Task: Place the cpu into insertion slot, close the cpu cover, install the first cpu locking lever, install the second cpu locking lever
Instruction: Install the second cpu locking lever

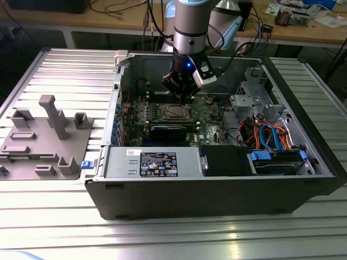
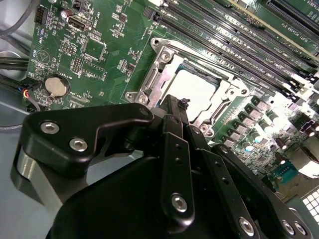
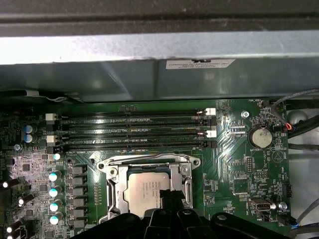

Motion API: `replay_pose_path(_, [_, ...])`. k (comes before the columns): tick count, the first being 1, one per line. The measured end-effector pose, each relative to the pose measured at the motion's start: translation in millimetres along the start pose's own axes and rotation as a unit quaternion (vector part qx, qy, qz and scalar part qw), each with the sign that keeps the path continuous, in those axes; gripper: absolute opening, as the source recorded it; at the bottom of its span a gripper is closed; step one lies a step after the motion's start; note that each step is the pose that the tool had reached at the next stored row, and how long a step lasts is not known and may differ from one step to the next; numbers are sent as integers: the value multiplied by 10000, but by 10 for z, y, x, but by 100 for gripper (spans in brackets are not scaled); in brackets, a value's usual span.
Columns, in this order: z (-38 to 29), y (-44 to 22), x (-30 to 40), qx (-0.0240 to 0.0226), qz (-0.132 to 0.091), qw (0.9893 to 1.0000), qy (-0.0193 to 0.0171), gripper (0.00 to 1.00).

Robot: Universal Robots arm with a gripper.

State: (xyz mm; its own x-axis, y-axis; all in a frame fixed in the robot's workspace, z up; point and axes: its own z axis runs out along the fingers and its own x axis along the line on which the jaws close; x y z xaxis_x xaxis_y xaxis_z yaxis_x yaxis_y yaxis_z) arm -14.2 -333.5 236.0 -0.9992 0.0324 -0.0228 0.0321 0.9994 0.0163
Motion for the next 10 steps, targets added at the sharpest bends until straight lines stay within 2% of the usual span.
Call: replay_pose_path(10, [4, -84, -2, 0, 1, 10000, 0, 11])
